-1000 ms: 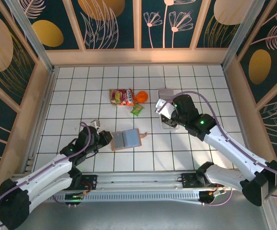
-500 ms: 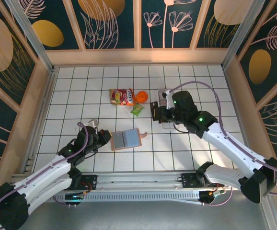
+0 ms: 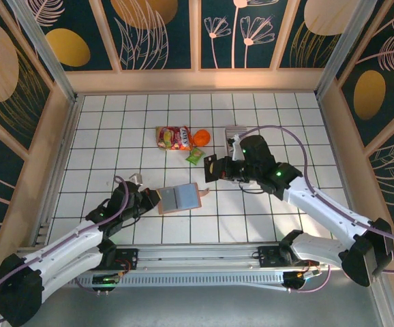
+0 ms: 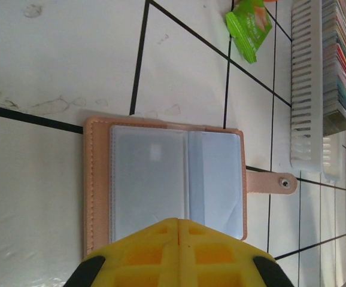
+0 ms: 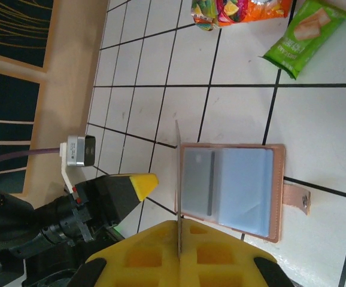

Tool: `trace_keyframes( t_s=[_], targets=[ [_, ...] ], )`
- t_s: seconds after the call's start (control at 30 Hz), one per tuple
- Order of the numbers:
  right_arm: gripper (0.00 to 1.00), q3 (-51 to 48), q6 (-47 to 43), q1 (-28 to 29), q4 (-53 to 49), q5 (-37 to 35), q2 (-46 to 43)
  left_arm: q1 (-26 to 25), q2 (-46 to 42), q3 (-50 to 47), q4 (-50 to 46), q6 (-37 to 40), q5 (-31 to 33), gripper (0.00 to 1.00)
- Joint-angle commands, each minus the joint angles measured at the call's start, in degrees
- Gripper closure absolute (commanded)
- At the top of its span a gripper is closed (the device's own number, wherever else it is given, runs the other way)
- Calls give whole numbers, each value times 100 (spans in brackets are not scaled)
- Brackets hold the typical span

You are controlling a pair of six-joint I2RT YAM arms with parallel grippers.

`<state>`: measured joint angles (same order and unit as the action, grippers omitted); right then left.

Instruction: Put the credit cards into the card holder

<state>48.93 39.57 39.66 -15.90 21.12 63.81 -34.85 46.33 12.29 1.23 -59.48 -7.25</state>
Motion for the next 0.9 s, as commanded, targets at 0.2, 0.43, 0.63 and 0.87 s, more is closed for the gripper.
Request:
trace_keyframes(
  t_s=[0.2,0.43,0.63,0.87],
  targets=[
    [100,-405,415,635,1177,-293,852,-29,47,-61,-1,88,-37,100],
    [100,-288,726,1317,2218,-378,2236,-29,181,-151,49,70,-59,100],
    [100,-134,780,1450,2504,-372,3016,-24,577,-149,101,175,17,100],
    [100,-61,812,1442,2662,-538,3345,-29,902,-166,209,259,109,100]
  ],
)
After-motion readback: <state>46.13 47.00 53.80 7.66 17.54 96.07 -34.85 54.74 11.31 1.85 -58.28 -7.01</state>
